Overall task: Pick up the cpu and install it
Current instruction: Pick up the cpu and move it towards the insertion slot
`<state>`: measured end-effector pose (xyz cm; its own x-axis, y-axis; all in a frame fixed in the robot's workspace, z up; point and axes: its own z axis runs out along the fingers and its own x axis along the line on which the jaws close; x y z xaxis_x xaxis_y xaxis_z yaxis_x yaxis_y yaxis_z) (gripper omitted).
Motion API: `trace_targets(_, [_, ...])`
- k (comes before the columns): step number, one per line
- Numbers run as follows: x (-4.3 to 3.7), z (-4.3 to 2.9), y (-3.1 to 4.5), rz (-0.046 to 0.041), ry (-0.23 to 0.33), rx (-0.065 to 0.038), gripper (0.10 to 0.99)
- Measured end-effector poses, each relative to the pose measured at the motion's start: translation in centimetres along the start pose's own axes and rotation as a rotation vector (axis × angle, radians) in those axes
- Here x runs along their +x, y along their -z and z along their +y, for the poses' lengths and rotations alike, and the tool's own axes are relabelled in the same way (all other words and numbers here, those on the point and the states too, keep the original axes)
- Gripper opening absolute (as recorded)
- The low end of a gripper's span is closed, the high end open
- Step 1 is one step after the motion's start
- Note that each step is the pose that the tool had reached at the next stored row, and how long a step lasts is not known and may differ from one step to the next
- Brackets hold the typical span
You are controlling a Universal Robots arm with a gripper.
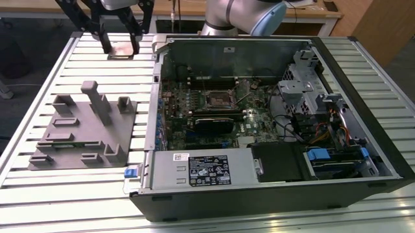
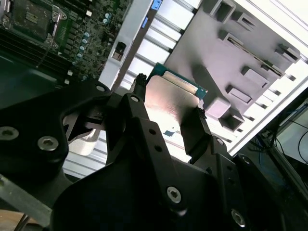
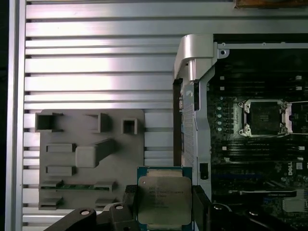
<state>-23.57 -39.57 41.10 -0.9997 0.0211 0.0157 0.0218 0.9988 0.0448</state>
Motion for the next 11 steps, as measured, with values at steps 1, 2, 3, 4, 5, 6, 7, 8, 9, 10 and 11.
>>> trace_targets(1, [-0.29,0.02,-0.01,0.0,0.0,0.0,0.541])
trace_targets(2, [-0.55,0.05,-0.03,0.0,0.0,0.0,0.541])
trace_targets(3, [-0.81,0.07,-0.04,0.0,0.0,0.0,0.541])
trace_targets(4, [-1.08,0.09,-0.06,-0.0001,0.0,0.0,0.541])
trace_targets(5, [-1.34,0.12,-0.08,0.0,0.0,0.0,0.541])
trace_targets(6, [-1.58,0.15,-0.1,-0.0001,0.0,0.0,0.541])
trace_targets(7, [-1.81,0.17,-0.12,-0.0001,0.0,0.0,0.541])
trace_targets(8, [-2.07,0.19,-0.15,-0.0001,0.0,0.0,0.541])
trace_targets(9, [-2.3,0.21,-0.18,-0.0001,0.0,0.0,0.541])
trace_targets(10, [-2.55,0.23,-0.2,-0.0001,0.0,0.0,0.541])
trace_targets(11, [-2.78,0.25,-0.22,0.0,0.0,0.0,0.541])
